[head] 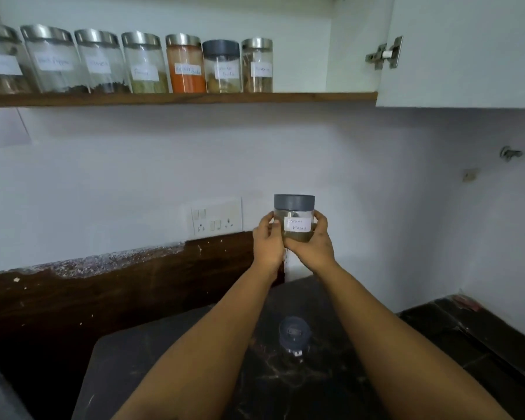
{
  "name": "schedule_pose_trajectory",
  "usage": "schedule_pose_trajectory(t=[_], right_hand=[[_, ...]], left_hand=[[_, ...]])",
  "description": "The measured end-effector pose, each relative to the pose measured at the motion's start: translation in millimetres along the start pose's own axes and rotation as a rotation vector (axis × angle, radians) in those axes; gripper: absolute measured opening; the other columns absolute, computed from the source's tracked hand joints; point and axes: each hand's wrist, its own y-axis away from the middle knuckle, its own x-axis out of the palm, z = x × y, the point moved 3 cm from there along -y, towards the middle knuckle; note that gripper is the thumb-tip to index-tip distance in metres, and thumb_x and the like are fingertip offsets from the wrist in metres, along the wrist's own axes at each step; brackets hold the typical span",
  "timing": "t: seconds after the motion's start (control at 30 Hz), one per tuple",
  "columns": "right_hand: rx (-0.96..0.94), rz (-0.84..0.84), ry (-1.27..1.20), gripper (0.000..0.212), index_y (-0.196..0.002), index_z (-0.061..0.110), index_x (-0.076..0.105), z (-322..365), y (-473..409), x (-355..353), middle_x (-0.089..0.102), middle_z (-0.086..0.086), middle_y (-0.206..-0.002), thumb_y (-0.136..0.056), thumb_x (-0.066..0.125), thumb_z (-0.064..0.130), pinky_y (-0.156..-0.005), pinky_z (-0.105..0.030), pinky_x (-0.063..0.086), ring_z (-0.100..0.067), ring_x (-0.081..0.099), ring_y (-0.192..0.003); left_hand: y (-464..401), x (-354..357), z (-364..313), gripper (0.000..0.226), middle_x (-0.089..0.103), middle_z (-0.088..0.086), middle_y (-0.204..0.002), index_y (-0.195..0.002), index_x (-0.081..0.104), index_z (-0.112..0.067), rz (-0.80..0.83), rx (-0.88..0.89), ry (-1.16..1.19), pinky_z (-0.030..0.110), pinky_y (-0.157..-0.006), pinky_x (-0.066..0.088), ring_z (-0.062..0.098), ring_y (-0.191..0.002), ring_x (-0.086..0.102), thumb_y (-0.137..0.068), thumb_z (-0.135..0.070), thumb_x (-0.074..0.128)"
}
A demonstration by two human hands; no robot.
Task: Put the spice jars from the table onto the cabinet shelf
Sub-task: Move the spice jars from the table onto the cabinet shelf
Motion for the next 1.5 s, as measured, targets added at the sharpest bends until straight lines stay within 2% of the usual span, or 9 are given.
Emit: schedule_pose_trajectory(t=[0.1,0.3,0.43,0.5,0.63,0.73,0.97,1.17,1.5], right_hand=[[-0.198,-0.058,-0.017,0.095,-0.145,0.027,0.023,59,-37,-31,0.052,-0.003,-0.136,-0.072,0.084,0.03,-0.082,-0.02,0.048,-0.02,0.054,-0.117],[-0.46,-0.131,-0.049,0.107,-0.145,0.034,0.03,169,-121,-81,0.051,-0.002,-0.132,-0.057,0.088,0.046,-0.094,-0.039,0.054,-0.02,0.053,-0.119],[-0.547,-0.138,-0.035,0.104,-0.145,0.033,0.032,222,-170,-101,0.056,-0.001,-0.125,-0.057,0.086,0.05,-0.091,-0.035,0.054,-0.018,0.057,-0.113],[-0.576,-0.131,-0.006,0.1,-0.144,0.028,0.034,236,-193,-105,0.057,0.001,-0.123,-0.06,0.087,0.047,-0.089,-0.032,0.051,-0.017,0.057,-0.112],[-0.516,-0.099,0.135,0.09,-0.139,0.019,0.034,237,-236,-101,0.058,-0.005,-0.12,-0.068,0.086,0.038,-0.079,-0.028,0.044,-0.023,0.057,-0.109],[-0.349,-0.042,0.269,0.081,-0.128,0.014,0.031,232,-270,-94,0.059,-0.008,-0.116,-0.07,0.084,0.036,-0.077,-0.033,0.048,-0.026,0.058,-0.097],[-0.277,0.063,0.363,0.098,-0.136,0.012,0.022,240,-320,-62,0.055,-0.01,-0.121,-0.067,0.086,0.037,-0.088,-0.037,0.047,-0.029,0.056,-0.112],[-0.204,0.047,0.486,0.103,-0.137,0.018,0.017,240,-336,-49,0.055,-0.004,-0.111,-0.064,0.082,0.053,-0.095,-0.041,0.043,-0.028,0.056,-0.112],[-0.215,0.048,0.656,0.104,-0.138,0.016,0.029,237,-333,-50,0.056,-0.006,-0.128,-0.063,0.07,0.075,-0.098,-0.042,0.044,-0.029,0.054,-0.12]], left_hand=[[-23,26,-66,0.039,0.048,0.002,-0.134,-0.139,0.044,-0.021,-0.041,0.258,-0.099,0.032,-0.1,0.049,0.016,-0.12,0.052,-0.103,-0.033,0.038],[-79,57,-195,0.038,0.054,0.003,-0.135,-0.14,0.041,-0.018,-0.026,0.596,-0.214,0.037,-0.102,0.048,0.017,-0.121,0.053,-0.101,-0.022,0.044],[-116,69,-263,0.044,0.056,0.004,-0.136,-0.141,0.039,-0.02,-0.002,0.632,-0.35,0.044,-0.103,0.046,0.021,-0.123,0.054,-0.099,-0.028,0.048],[-137,72,-284,0.048,0.052,0.004,-0.14,-0.143,0.039,-0.023,-0.101,0.616,-0.554,0.047,-0.104,0.044,0.024,-0.126,0.051,-0.097,-0.034,0.05],[-168,67,-285,0.05,0.039,0.015,-0.145,-0.139,0.039,-0.016,-0.437,0.498,-1.145,0.049,-0.113,0.025,0.036,-0.132,0.035,-0.094,-0.036,0.047],[-190,49,-259,0.04,0.044,0.015,-0.132,-0.129,0.047,-0.011,-0.588,0.55,-1.342,0.044,-0.108,0.031,0.031,-0.12,0.04,-0.095,-0.033,0.041],[-207,39,-236,0.033,0.057,0.004,-0.105,-0.109,0.058,-0.015,-0.692,0.758,-1.342,0.037,-0.095,0.035,0.021,-0.102,0.049,-0.097,-0.035,0.035],[-209,36,-237,0.034,0.056,0.007,-0.108,-0.113,0.056,-0.013,-0.695,0.757,-1.342,0.037,-0.094,0.034,0.023,-0.104,0.048,-0.099,-0.034,0.034],[-208,37,-237,0.036,0.055,0.006,-0.112,-0.117,0.054,-0.014,-0.691,0.749,-1.354,0.034,-0.094,0.035,0.02,-0.106,0.046,-0.099,-0.035,0.032]])
